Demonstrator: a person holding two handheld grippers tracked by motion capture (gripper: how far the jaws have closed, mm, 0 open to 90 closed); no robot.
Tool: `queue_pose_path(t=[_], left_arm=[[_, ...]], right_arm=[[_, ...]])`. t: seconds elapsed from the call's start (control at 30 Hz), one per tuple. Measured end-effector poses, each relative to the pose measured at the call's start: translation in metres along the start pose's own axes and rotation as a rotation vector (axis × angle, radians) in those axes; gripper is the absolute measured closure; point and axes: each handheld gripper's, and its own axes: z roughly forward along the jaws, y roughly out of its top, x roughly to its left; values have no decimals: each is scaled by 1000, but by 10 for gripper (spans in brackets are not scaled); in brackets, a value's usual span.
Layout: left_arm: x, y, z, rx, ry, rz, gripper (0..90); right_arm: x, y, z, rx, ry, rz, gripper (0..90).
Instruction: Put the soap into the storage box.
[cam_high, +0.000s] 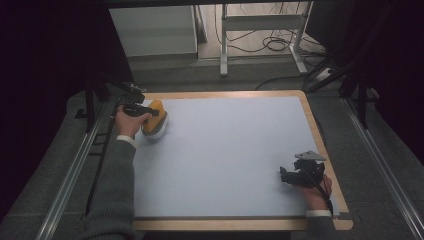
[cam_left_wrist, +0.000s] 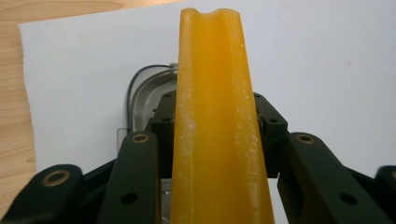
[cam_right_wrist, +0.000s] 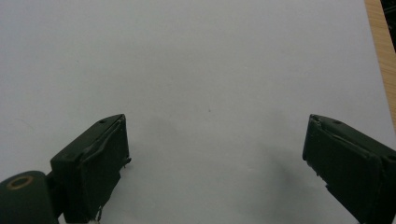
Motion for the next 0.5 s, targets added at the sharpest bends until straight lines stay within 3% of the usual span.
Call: queue_pose_path(t=[0.5], left_arm=[[7,-3,15,9,13,-33,604]], right_arm=[[-1,-1,1,5,-1,1,71]])
